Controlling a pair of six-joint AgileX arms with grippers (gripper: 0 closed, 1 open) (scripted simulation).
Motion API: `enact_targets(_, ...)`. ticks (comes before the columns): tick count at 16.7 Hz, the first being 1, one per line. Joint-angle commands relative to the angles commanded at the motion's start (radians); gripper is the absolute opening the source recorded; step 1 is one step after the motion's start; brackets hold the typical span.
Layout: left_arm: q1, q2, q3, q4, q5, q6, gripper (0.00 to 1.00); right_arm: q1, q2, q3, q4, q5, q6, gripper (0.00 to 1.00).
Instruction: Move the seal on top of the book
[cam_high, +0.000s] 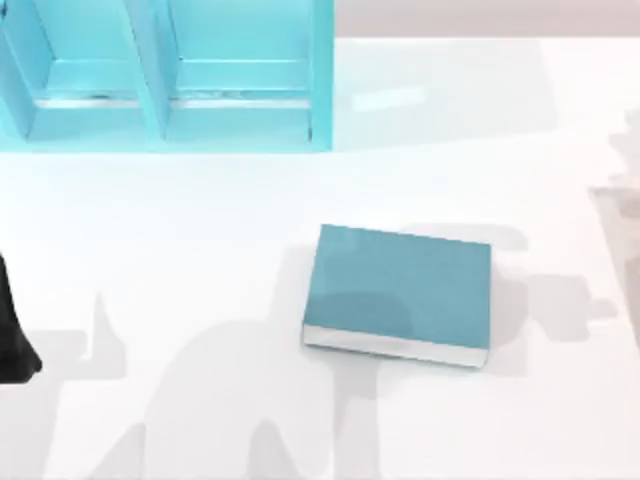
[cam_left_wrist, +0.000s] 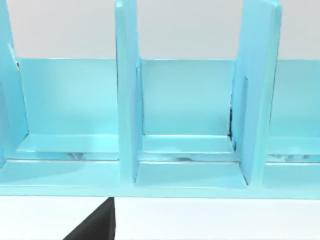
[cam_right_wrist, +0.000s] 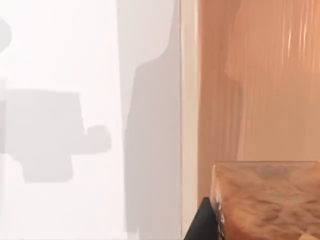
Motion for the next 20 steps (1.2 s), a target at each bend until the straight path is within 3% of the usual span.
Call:
enact_targets(4,0.000,0.000,0.000,0.000,0.000,0.000,1.00,0.146,0.006,-0.015,-0.108,0.078,0.120,0.00)
enact_targets(13,0.000,0.000,0.000,0.000,0.000,0.000,1.00,0.198,0.034,0.001,-0.112,0.078,0.175,0.00)
enact_targets(20,0.000,0.000,0.000,0.000,0.000,0.000,1.00,0.552,0.245,0.140,-0.015,0.068,0.519,0.00)
